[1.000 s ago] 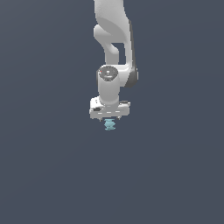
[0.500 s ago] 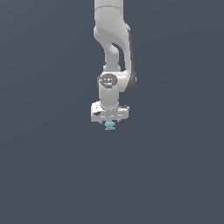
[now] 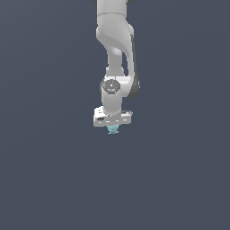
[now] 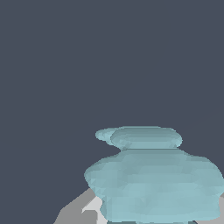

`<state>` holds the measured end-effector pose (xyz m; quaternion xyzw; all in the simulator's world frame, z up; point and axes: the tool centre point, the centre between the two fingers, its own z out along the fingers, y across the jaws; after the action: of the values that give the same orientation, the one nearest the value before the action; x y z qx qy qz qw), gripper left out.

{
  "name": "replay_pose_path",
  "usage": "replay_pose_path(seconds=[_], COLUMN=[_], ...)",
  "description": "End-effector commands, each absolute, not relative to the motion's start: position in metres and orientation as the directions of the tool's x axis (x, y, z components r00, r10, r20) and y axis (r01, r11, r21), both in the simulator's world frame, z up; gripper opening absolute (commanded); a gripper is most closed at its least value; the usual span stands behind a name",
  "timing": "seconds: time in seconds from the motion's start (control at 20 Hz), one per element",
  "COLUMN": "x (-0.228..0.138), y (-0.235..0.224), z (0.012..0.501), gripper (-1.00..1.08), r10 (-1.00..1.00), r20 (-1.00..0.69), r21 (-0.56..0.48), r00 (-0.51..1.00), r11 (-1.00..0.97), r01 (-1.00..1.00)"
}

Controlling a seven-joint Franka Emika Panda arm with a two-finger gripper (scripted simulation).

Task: Pick up the object and move it to a goal position.

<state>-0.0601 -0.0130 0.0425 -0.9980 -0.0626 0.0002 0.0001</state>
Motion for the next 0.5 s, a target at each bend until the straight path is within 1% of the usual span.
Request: replay_pose_path(seconds=[0.0, 0.45], x=[-0.0599, -0.0597], y=[-0.013, -0.0161], z=[0.0423, 0.0442], gripper=[-1.0, -1.0], r10=[0.125, 0.125], r20=[0.0, 0.0], r21=[0.0, 0.0], r00=[0.992, 0.992], r11=[-0.992, -0.992], r01=[0.125, 0.125])
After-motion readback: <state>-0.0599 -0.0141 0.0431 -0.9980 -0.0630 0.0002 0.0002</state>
